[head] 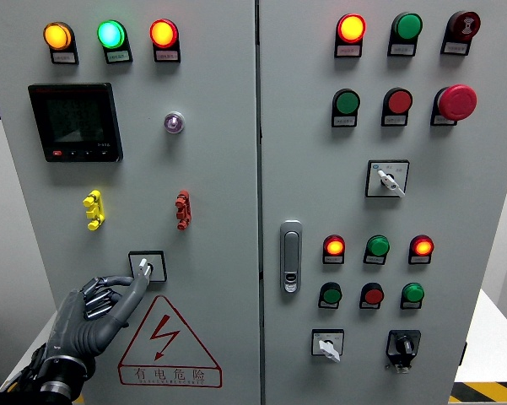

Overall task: Turn on light switch 1
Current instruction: 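Pinch the white switch knob with the left hand fingers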

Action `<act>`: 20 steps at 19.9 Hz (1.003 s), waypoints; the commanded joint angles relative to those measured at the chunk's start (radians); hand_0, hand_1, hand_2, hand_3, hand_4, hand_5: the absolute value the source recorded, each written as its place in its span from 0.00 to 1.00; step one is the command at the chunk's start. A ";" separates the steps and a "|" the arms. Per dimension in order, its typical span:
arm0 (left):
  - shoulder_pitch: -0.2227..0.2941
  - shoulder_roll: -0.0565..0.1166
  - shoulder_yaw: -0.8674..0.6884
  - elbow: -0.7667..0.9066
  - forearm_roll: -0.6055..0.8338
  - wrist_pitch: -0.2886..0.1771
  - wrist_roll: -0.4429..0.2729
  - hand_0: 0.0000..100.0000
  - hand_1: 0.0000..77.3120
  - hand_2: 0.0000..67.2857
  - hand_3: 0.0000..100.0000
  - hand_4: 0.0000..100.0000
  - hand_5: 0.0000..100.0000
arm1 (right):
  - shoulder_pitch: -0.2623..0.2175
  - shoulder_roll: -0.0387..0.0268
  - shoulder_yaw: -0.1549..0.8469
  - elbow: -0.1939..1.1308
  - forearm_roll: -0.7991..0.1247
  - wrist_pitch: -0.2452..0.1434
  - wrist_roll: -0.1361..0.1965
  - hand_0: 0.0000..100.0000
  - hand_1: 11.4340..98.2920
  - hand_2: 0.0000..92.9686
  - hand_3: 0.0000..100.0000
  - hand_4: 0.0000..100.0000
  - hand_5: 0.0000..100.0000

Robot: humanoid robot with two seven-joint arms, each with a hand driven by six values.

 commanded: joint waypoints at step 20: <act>-0.044 -0.002 0.030 0.015 0.062 0.065 0.071 0.00 0.83 0.77 0.85 0.99 0.72 | 0.000 0.0002 0.000 0.001 0.000 0.000 0.000 0.00 0.09 0.00 0.20 0.19 0.11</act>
